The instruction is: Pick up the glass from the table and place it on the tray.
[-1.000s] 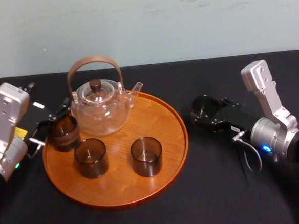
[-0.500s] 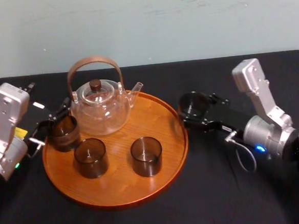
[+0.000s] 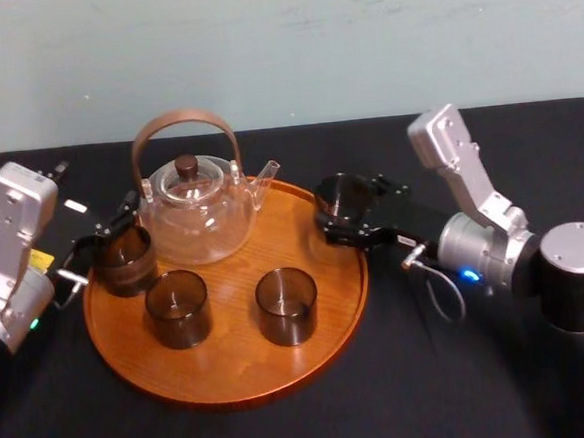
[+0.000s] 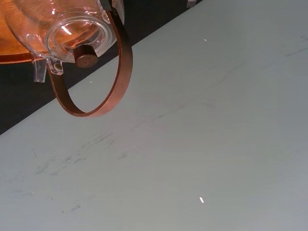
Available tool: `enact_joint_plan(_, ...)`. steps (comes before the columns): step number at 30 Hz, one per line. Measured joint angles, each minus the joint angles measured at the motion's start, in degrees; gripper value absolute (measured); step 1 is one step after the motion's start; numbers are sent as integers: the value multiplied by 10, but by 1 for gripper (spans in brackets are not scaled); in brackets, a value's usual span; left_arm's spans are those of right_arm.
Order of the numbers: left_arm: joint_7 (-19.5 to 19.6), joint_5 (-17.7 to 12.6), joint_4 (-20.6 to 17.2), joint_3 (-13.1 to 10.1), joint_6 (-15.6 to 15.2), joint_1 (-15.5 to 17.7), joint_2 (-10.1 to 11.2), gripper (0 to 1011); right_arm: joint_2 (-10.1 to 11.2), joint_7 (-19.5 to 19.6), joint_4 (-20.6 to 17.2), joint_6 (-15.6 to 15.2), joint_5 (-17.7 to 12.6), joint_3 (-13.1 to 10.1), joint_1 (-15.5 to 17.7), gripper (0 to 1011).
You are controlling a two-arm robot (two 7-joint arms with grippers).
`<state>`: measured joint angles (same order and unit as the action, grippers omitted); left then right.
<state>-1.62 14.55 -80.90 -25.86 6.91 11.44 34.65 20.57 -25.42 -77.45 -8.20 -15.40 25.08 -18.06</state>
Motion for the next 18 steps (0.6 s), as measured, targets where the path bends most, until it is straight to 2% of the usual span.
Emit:
enact_joint_plan(7, 0, 0, 0, 0, 0, 0, 0, 1001, -17, -4, 23, -2, 3, 13, -21, 904)
enact_joint_plan(18, 0, 0, 0, 0, 0, 0, 0, 1001, -33, -5, 54, -8, 3, 20, -38, 904)
